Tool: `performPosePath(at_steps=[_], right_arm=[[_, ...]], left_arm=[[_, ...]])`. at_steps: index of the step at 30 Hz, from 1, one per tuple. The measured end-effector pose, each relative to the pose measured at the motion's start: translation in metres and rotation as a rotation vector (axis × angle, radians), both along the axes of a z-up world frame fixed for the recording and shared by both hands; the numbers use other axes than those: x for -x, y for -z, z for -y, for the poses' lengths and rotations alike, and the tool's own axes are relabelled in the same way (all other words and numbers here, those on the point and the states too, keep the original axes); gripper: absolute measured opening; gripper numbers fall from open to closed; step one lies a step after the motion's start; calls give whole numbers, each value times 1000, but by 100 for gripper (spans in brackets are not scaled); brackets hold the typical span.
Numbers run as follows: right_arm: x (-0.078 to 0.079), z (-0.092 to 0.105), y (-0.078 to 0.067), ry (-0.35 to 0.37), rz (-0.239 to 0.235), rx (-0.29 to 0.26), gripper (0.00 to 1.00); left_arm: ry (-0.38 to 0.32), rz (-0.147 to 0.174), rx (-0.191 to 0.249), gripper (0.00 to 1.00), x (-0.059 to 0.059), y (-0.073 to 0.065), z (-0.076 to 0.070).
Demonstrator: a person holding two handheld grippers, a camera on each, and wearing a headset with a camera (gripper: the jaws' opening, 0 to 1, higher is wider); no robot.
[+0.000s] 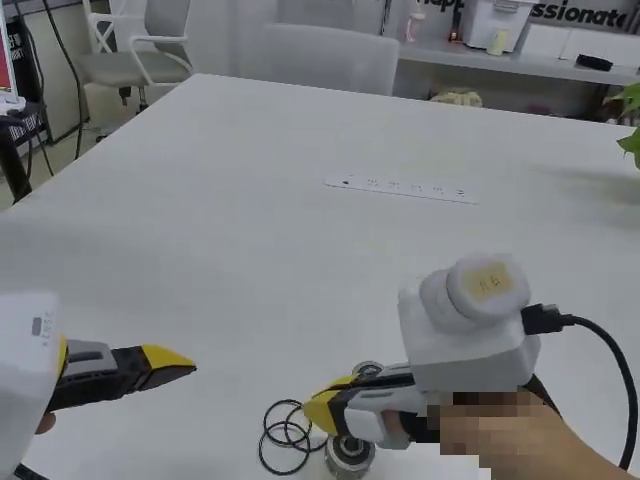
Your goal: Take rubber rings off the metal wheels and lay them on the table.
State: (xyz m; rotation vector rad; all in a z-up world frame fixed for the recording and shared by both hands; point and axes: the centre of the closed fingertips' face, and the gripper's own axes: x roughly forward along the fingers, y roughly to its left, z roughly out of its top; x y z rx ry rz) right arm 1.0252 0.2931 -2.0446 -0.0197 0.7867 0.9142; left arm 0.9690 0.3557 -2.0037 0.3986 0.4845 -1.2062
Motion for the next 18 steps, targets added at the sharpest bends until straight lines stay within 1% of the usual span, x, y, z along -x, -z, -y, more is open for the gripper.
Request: performPosePath(at_steps=[3,4,6,7,8,9,10,11,13,15,18], right_arm=[[-9,7,-7,41,17,-20,3],[-13,10,-12,60,17,-38,3],[-20,12,-21,107,13,-99,2],[-25,16,-28,143,8,-142,2],[-29,19,-32,166,7,-167,2],[-34,25,-38,204,4,-206,2],[-36,27,-40,216,2,-217,2],[-40,34,-44,252,-3,-249,2],[-48,47,-49,318,-6,-286,3],[-53,58,-52,363,1,-304,3],[-56,71,-53,392,25,-283,4]], left_arm=[[-1,-4,1,74,0,0,0],[0,-4,0,74,0,0,0],[3,-2,-4,74,0,1,0],[3,-2,-5,74,0,1,0],[1,-2,-6,74,0,1,0],[-1,-1,-6,74,0,1,0],[-3,1,-5,74,-1,1,0],[-4,2,-4,74,-1,1,0],[-3,1,2,73,-1,0,0],[3,-7,8,73,1,0,1],[14,-11,12,73,3,0,3]])
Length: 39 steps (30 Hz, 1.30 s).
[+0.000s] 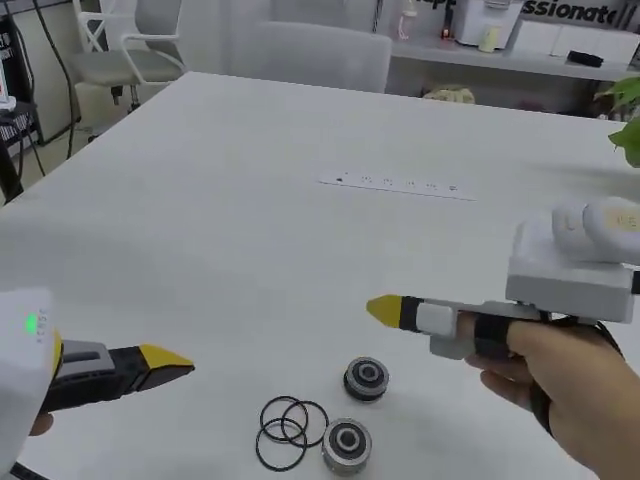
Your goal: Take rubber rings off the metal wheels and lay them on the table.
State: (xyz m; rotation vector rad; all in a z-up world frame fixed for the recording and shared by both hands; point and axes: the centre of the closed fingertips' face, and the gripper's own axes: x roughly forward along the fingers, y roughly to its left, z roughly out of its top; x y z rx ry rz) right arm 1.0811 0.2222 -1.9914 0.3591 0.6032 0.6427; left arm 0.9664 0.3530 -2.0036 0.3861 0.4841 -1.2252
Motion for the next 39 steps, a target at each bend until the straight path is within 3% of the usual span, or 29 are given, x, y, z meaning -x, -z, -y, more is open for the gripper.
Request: performPosePath(at_steps=[5,8,14,19,23,26,29,36,38,39], right_arm=[[-4,12,-2,32,14,31,4],[-6,13,-5,39,20,11,5],[-5,15,-8,21,54,46,7],[-7,11,-16,-42,131,75,9],[-7,7,-17,-85,177,106,11],[-6,6,-12,-125,209,173,15],[-9,7,-8,-128,222,198,21],[-5,11,15,-196,218,302,29],[-5,11,21,-213,223,329,32],[-5,12,27,-233,239,368,33]], left_arm=[[4,-4,21,73,1,-3,2],[0,-6,35,73,0,-5,2],[-8,-9,122,74,-3,-21,6],[46,-11,97,73,-3,-31,9],[90,15,86,73,-9,-47,15],[115,51,81,73,-18,-61,20],[137,101,73,72,-31,-75,28],[244,199,82,69,-46,-102,59],[256,209,93,66,-51,-108,68],[261,213,97,66,-53,-110,72]])
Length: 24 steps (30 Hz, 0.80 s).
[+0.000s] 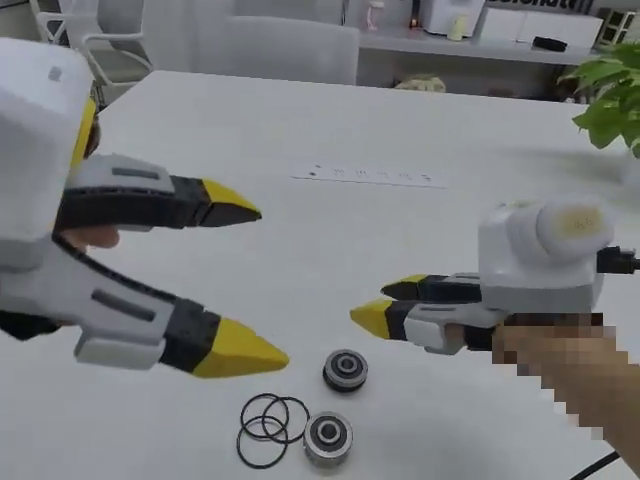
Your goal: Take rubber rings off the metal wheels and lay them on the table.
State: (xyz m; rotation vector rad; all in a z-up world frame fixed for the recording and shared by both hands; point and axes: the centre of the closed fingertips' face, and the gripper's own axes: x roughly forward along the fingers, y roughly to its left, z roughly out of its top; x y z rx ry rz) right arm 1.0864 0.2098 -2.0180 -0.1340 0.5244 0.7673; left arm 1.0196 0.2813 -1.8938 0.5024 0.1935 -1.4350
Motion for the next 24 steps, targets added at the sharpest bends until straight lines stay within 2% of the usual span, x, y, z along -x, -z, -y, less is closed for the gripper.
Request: performPosePath(at_steps=[1,2,4,6,7,9,12,13,14,15,16,17,18,19,21,22,24], right_arm=[[1,1,5,-17,9,33,33],[4,2,12,-30,-7,62,32],[7,0,21,-46,-42,60,33],[11,-4,23,-70,-45,61,35],[12,-5,24,-77,-49,60,35],[16,-8,28,-94,-67,54,36],[20,-10,34,-112,-80,69,38],[21,-10,36,-114,-86,70,38],[22,-11,39,-119,-93,73,37],[23,-12,41,-122,-97,73,38],[24,-12,42,-125,-101,73,38],[27,-13,45,-130,-106,80,38],[28,-13,46,-133,-109,88,38],[30,-13,48,-139,-112,97,38],[31,-15,51,-144,-118,99,37],[32,-16,52,-149,-120,102,37],[33,-17,53,-155,-119,108,37]], left_arm=[[6,8,5,66,-2,-1,4],[14,17,13,66,-5,-3,9],[27,21,24,66,-11,-3,17],[45,23,47,65,-14,-4,24],[53,16,74,64,-17,-5,31],[50,-2,101,63,-24,-3,39],[36,-3,128,60,-31,3,52],[8,18,129,59,-39,8,57],[-19,68,141,56,-47,10,59],[-32,109,150,49,-50,13,63],[-36,126,156,45,-50,22,66],[-29,102,152,42,-47,30,68],[-33,92,149,40,-45,41,70],[-35,87,144,39,-44,45,70],[-36,71,115,38,-41,63,71],[-34,50,86,38,-39,75,70],[-32,37,76,36,-39,81,70]])
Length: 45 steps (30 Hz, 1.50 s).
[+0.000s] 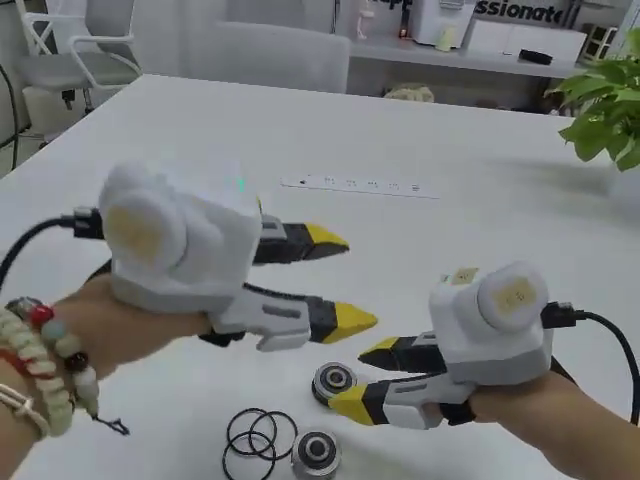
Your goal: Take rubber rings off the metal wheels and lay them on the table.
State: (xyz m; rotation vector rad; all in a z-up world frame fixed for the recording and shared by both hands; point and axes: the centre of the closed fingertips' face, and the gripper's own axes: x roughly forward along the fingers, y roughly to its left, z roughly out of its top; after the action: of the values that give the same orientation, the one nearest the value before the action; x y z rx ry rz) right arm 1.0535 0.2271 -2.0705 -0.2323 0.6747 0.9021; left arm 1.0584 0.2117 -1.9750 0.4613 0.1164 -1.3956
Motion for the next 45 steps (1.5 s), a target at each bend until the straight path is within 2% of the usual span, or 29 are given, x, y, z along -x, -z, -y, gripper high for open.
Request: performPosePath(at_steps=[1,2,3,6,8,9,10,12,14,19,22,23,26,28,31,33,37,41,43,45], right_arm=[[1,-1,0,-5,1,4,37],[1,-1,1,-9,5,7,37],[2,-1,1,-11,7,9,37],[3,-1,5,-13,-2,20,36],[4,-1,6,-16,-2,26,36],[4,-1,7,-16,-4,27,35],[4,-2,8,-20,-4,28,35],[5,-3,8,-27,-5,32,34],[6,-3,9,-31,-5,39,34],[6,-2,10,-32,-5,48,34],[7,-2,11,-36,-5,52,33],[7,-2,11,-37,-4,53,33],[6,-2,11,-36,-3,53,32],[6,-1,11,-37,-1,56,32],[5,-1,11,-34,4,57,30],[4,-1,11,-30,6,53,29],[2,0,11,-18,7,43,27],[1,3,8,-15,11,28,22],[1,4,9,-19,18,42,20],[2,5,10,-44,33,79,18]], left_arm=[[2,-8,-4,36,0,3,0],[-21,-52,-10,35,-4,15,-1],[-23,-63,-18,33,-4,19,0],[-21,-74,-71,32,-3,37,0],[-37,-64,-129,29,-5,50,-3],[-68,-79,-176,25,-7,62,-6],[-52,-86,-202,23,-4,69,-6],[-40,-86,-204,22,-1,75,-4],[-40,-117,-206,22,1,79,-4],[-47,-146,-215,21,2,85,-5],[-67,-204,-163,20,1,79,-3],[-75,-212,-155,18,0,78,-3],[-84,-213,-159,15,-2,80,-3],[-83,-228,-162,15,-1,82,-4],[-85,-220,-177,14,-2,86,-5],[-87,-244,-168,13,1,86,-5],[-90,-235,-173,8,1,85,-8],[-90,-238,-165,8,3,84,-7],[-91,-238,-165,8,3,84,-8],[-93,-244,-160,8,2,85,-8]])
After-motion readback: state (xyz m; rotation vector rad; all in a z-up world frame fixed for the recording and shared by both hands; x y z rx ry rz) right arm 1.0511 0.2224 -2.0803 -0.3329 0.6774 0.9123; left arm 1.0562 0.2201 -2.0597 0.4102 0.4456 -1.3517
